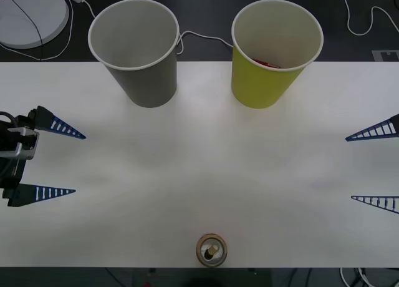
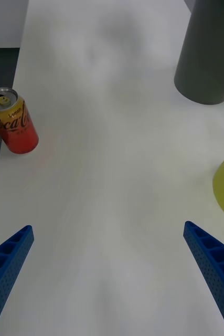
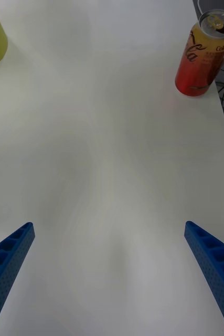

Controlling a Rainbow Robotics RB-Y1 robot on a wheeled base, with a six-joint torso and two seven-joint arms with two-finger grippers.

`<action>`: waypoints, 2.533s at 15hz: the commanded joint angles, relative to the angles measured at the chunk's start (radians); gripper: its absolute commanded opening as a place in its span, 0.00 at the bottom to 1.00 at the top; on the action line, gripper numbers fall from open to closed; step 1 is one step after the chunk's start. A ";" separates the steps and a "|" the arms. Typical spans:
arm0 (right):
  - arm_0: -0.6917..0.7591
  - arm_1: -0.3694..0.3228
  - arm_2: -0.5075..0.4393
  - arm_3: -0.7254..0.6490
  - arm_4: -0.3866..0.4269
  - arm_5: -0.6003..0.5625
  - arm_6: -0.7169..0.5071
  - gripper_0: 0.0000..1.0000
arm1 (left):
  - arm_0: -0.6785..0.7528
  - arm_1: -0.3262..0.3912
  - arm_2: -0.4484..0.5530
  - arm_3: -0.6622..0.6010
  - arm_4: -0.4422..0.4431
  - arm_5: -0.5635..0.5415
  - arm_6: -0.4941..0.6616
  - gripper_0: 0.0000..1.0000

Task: Put the can into the green bin and the plastic bottle into the gray bin

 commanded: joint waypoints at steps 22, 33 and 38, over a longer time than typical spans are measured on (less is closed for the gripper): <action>-0.017 0.006 0.241 0.342 -0.183 -0.064 0.456 1.00 | 0.000 0.000 0.000 0.000 0.000 0.000 0.000 1.00; -0.144 0.135 0.414 0.661 -0.219 -0.117 0.701 1.00 | 0.000 0.000 0.000 0.000 0.000 0.000 0.000 1.00; -0.213 0.149 0.575 0.815 -0.311 -0.117 0.856 1.00 | 0.000 0.000 0.000 0.000 0.000 0.000 0.000 1.00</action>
